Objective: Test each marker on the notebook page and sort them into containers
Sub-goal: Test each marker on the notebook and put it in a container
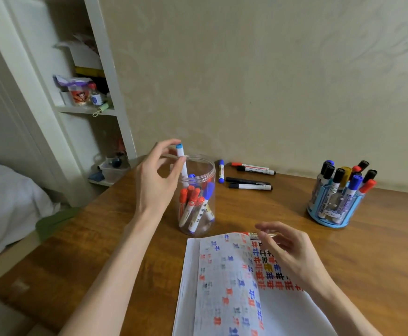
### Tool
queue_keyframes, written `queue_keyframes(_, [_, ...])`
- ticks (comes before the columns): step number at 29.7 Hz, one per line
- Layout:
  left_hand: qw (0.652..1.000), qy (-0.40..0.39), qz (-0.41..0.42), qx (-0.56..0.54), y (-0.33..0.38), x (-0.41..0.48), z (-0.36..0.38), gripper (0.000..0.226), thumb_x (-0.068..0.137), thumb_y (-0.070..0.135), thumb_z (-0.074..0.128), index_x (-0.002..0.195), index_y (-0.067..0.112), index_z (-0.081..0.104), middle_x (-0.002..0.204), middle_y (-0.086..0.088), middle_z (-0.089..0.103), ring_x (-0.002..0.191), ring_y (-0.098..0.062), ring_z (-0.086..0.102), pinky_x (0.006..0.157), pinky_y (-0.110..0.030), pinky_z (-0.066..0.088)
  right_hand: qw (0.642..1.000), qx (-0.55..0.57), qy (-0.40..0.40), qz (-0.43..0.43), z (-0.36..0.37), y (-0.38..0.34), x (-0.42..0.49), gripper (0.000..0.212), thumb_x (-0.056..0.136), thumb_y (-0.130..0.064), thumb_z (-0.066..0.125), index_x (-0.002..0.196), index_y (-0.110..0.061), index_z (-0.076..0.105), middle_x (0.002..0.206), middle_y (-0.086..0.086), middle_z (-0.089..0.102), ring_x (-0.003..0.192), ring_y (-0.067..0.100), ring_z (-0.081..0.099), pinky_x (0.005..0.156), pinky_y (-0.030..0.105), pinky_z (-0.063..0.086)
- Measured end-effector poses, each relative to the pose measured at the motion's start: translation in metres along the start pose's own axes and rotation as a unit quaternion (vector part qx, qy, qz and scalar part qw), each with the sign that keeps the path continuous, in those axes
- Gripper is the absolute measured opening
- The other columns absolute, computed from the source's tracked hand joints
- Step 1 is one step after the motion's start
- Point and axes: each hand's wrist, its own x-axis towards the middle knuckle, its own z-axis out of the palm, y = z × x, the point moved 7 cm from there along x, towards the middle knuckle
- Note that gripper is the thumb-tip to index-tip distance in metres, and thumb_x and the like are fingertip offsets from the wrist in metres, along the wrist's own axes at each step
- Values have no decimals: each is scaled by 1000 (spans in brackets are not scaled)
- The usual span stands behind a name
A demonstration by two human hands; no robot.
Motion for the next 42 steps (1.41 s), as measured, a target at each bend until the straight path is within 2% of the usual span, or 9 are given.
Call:
queue_keyframes(5, [988,127,56,-71,31,-5,-39,34,98,6,68,130,0,59,127,-3,66,116,-12,66,95,-26,55,1000,9,-1,-2,1,-10,-4,20,95,-36,68,114,-33,75,110,-12,76,91,9,77,80,40,66])
queue_keyframes(10, [976,187,62,-92,56,-19,-93,35,98,8,70,129,7,55,124,-7,65,117,-21,66,95,-35,57,998,18,-45,-47,30,-52,-2,21,94,-38,72,113,-32,76,105,-18,77,92,7,76,81,33,65])
queue_keyframes(16, [991,126,-14,-32,44,-83,-162,38,97,10,71,131,11,55,129,-1,65,120,-22,66,96,-31,57,985,53,-105,-124,102,-113,-2,16,99,-24,72,113,-23,77,104,-13,78,88,10,76,82,29,62])
queue_keyframes(19, [993,92,-77,-19,28,-146,-196,43,93,4,72,129,24,56,125,0,67,117,-24,67,97,-31,55,974,55,-154,-154,146,-134,-13,17,99,-19,73,115,-18,77,105,-10,78,88,10,75,81,30,62])
queue_keyframes(25, [980,116,-158,47,14,-261,-253,44,85,0,76,120,23,62,116,15,70,107,-14,69,92,-17,50,926,42,-297,-228,227,-171,-53,18,100,-23,70,118,-20,74,112,-11,76,93,9,74,79,30,64])
queue_keyframes(28, [970,106,-211,52,3,-303,-270,45,83,9,83,122,21,63,115,12,71,106,-16,69,93,-22,53,911,51,-331,-242,247,-179,-65,23,101,-24,69,122,-18,72,118,-9,74,99,12,74,82,36,65])
queue_keyframes(31, [970,70,-232,23,-5,-329,-272,38,87,24,74,123,17,64,109,-1,71,105,-28,68,96,-47,54,908,55,-335,-244,252,-179,-69,23,101,-26,68,123,-19,71,120,-8,75,99,14,75,83,43,65])
queue_keyframes(34, [969,62,-240,-11,-10,-332,-269,31,94,29,59,118,13,67,106,-8,71,103,-33,68,95,-58,51,920,51,-314,-228,245,-173,-64,20,100,-24,70,120,-20,73,114,-7,77,94,14,76,83,44,64])
queue_keyframes(42, [973,-4,-226,-54,-12,-269,-192,18,96,11,57,107,8,72,92,-6,73,88,-29,70,82,-42,56,955,42,-223,-189,181,-143,-44,16,99,-19,72,115,-19,76,106,-8,78,85,11,76,76,29,63])
